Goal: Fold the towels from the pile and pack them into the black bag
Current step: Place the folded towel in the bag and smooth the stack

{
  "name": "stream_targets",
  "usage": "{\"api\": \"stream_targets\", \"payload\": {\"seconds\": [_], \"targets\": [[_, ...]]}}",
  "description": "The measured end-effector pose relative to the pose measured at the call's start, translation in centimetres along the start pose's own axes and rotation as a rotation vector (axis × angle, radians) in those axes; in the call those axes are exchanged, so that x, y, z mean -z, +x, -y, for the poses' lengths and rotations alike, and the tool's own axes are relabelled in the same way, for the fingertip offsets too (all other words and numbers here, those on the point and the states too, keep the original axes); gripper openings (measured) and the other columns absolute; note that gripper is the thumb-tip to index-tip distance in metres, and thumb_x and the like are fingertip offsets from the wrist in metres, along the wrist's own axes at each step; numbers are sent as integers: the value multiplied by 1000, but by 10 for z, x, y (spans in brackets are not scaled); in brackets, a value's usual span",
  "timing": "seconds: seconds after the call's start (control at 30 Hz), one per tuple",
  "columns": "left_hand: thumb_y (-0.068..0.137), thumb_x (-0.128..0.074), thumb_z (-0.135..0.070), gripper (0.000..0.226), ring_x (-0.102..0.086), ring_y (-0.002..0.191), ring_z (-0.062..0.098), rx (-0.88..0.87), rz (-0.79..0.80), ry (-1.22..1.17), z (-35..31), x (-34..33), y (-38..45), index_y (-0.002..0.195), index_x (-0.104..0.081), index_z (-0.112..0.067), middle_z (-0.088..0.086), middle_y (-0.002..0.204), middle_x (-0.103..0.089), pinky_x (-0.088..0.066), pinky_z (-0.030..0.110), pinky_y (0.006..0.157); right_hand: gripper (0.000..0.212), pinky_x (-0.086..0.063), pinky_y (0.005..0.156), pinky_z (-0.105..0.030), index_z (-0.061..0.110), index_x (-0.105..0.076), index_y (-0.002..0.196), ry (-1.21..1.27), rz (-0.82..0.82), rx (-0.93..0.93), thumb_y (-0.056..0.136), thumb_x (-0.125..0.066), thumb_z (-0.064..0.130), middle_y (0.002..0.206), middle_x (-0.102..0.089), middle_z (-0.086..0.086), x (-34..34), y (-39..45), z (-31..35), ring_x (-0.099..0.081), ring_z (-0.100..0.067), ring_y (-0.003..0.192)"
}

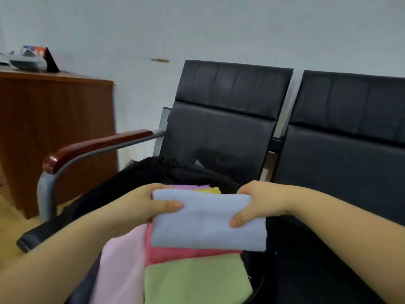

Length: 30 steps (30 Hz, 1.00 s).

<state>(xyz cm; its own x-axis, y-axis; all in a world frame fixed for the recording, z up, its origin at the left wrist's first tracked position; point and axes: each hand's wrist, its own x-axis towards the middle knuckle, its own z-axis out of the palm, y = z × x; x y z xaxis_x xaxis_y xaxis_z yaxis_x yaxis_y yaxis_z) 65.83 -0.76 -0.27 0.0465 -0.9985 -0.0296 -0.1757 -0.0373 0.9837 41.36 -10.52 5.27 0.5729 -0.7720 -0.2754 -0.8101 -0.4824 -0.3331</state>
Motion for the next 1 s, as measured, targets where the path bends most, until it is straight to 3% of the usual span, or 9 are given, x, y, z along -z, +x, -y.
{"api": "stream_targets", "payload": {"seconds": [0.17, 0.23, 0.37, 0.47, 0.53, 0.6, 0.7, 0.83, 1.0], "targets": [[31, -97, -36, 94, -68, 103, 21, 151, 185, -105, -4, 53, 26, 115, -65, -6, 6, 109, -72, -57, 30, 77, 20, -48, 54, -16, 18, -68, 88, 441, -46, 47, 74, -80, 26, 80, -70, 8, 1, 41, 6, -66, -3, 67], [32, -96, -40, 88, -68, 101, 25, 134, 36, -119, -3, 67, 41, 110, -68, -10, 10, 108, -72, -57, 34, 80, 27, -56, 69, -23, 14, -68, 104, 749, -91, 36, 79, -77, 16, 96, -74, 1, -7, 63, 11, -71, -11, 84], [88, -67, -26, 36, -64, 100, 27, 209, -326, -23, 5, 68, 78, 119, -59, -9, 9, 108, -69, -50, 39, 89, 31, -55, 88, -39, 11, -64, 110, 1099, -138, -141, 80, -73, 13, 106, -71, -9, -23, 113, 22, -68, -25, 99], [94, -59, -34, 38, -55, 98, 29, 352, -462, 80, 14, 64, 102, 120, -55, -8, 12, 118, -58, -44, 36, 82, 24, -57, 75, -34, 9, -63, 100, 1265, -54, -364, 78, -71, 16, 98, -67, -10, -24, 135, 25, -65, -25, 88], [96, -56, -32, 20, -53, 84, 25, 416, -458, 56, 15, 61, 115, 98, -55, -12, 10, 109, -57, -43, 36, 79, 18, -55, 63, -30, 8, -62, 96, 1365, -87, -394, 80, -68, 14, 89, -64, -9, -23, 146, 26, -62, -22, 76], [96, -55, -32, 19, -52, 91, 26, 426, -473, 25, 15, 61, 128, 106, -51, -16, 10, 116, -54, -45, 37, 82, 31, -56, 74, -35, 9, -59, 107, 1323, -197, -335, 79, -69, 17, 100, -64, -12, -24, 163, 23, -63, -26, 86], [93, -57, -39, 59, -51, 114, 35, 387, -529, 88, 23, 59, 152, 137, -41, -4, 17, 132, -50, -46, 43, 97, 45, -52, 81, -37, 3, -56, 112, 1064, -427, -279, 76, -74, 24, 104, -63, -14, -21, 187, 15, -62, -29, 91], [94, -57, -32, 53, -51, 121, 36, 250, -579, 233, 50, 47, 177, 135, -47, 0, 21, 133, -53, -42, 40, 101, 51, -44, 75, -33, -4, -49, 122, 852, -570, -271, 82, -71, 20, 110, -60, -14, -31, 215, -1, -55, -24, 88], [94, -58, -29, 64, -44, 128, 33, 183, -644, 389, 83, 40, 188, 148, -27, -17, 17, 144, -42, -36, 35, 103, 82, -41, 86, -28, 7, -24, 145, 676, -649, -158, 81, -74, 21, 138, -45, -14, -61, 227, -13, -51, -27, 118]]}}
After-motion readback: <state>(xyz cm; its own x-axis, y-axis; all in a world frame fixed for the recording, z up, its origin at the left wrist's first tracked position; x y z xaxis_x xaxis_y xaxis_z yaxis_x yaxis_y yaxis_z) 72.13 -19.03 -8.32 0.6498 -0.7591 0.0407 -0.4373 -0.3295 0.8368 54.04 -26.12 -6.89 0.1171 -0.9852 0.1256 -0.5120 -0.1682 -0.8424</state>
